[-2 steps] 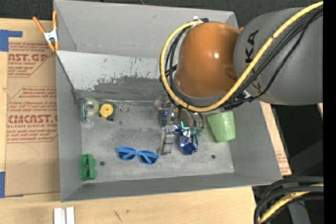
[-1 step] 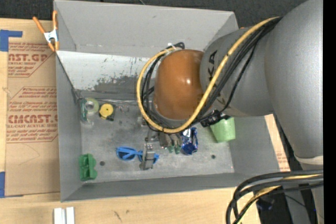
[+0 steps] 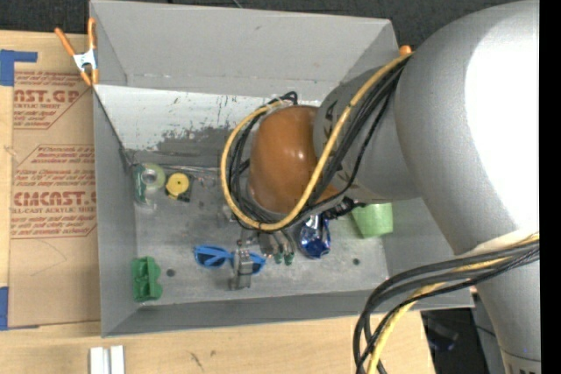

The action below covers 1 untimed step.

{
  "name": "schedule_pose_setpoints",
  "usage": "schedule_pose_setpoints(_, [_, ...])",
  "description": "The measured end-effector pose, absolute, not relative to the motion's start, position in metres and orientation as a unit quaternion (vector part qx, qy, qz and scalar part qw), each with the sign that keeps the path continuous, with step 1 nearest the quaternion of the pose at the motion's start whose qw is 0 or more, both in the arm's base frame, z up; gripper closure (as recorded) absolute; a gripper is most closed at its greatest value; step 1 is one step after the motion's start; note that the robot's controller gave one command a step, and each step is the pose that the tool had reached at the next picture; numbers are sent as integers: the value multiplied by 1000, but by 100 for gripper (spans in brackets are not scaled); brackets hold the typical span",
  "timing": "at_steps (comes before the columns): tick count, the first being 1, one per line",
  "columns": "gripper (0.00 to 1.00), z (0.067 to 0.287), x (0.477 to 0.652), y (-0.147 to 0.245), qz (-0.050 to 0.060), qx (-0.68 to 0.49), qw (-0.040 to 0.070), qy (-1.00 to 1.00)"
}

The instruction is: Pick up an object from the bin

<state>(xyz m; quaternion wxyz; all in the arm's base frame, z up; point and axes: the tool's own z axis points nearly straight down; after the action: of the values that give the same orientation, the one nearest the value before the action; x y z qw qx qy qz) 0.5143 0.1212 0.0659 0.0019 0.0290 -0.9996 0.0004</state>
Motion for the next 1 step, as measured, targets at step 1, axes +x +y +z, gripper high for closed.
schedule_pose_setpoints(1, [100,70,516,122,-1,29,-1,-1000])
